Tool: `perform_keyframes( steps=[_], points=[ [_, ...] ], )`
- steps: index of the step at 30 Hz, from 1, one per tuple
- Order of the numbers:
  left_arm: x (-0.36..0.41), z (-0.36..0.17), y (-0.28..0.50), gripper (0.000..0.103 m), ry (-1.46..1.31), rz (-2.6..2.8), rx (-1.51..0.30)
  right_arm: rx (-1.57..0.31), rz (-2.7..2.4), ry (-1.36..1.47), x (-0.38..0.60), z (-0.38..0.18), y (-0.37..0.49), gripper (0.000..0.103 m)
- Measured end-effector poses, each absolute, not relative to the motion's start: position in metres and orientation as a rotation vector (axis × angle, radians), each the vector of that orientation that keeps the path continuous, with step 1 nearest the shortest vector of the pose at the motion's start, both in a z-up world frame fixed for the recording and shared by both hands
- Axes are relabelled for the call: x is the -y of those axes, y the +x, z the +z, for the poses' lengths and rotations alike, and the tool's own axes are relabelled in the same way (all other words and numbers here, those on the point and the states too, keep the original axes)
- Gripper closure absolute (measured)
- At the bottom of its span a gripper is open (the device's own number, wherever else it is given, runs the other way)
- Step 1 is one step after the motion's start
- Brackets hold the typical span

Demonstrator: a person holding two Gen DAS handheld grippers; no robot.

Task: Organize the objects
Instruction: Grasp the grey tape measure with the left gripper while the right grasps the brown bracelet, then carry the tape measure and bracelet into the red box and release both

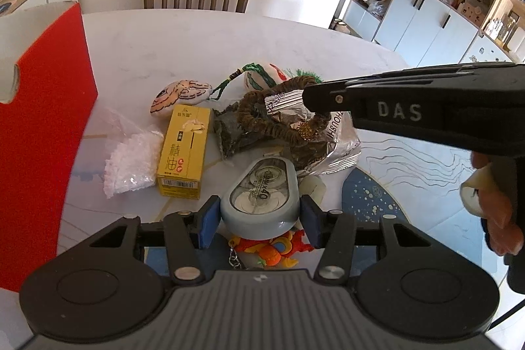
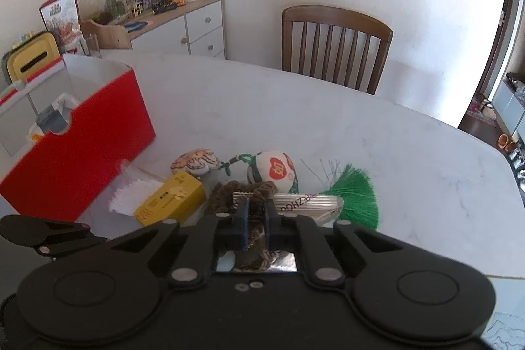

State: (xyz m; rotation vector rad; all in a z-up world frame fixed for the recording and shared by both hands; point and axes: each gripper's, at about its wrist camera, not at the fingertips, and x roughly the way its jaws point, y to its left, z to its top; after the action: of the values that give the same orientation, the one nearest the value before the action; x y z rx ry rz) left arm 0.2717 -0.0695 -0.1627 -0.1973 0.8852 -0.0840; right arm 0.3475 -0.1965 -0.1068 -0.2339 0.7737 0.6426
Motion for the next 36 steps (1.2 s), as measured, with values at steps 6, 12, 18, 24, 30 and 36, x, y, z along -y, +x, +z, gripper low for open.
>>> perform_keyframes(
  steps=[6, 12, 18, 24, 30, 36],
  points=[
    [0.065, -0.155, 0.262, 0.052, -0.208, -0.080, -0.872, -0.763, 0.673, -0.190, 0.202, -0.092, 0.335, 0.096],
    [0.060, -0.148, 0.251, 0.052, -0.214, -0.073, -0.854, -0.737, 0.708, -0.145, 0.208, -0.073, 0.324, 0.096],
    [0.054, -0.138, 0.237, 0.052, -0.226, -0.073, -0.838, -0.713, 0.708, -0.126, 0.214, -0.058, 0.310, 0.096],
    [0.048, -0.119, 0.219, 0.052, -0.232, -0.085, -0.805, -0.687, 0.708, -0.126, 0.220, -0.043, 0.293, 0.096],
    [0.035, -0.093, 0.200, 0.052, -0.233, -0.092, -0.765, -0.664, 0.714, -0.129, 0.220, -0.030, 0.276, 0.096],
    [0.019, -0.068, 0.183, 0.052, -0.216, -0.094, -0.727, -0.634, 0.715, -0.121, 0.209, -0.014, 0.260, 0.096]
  ],
)
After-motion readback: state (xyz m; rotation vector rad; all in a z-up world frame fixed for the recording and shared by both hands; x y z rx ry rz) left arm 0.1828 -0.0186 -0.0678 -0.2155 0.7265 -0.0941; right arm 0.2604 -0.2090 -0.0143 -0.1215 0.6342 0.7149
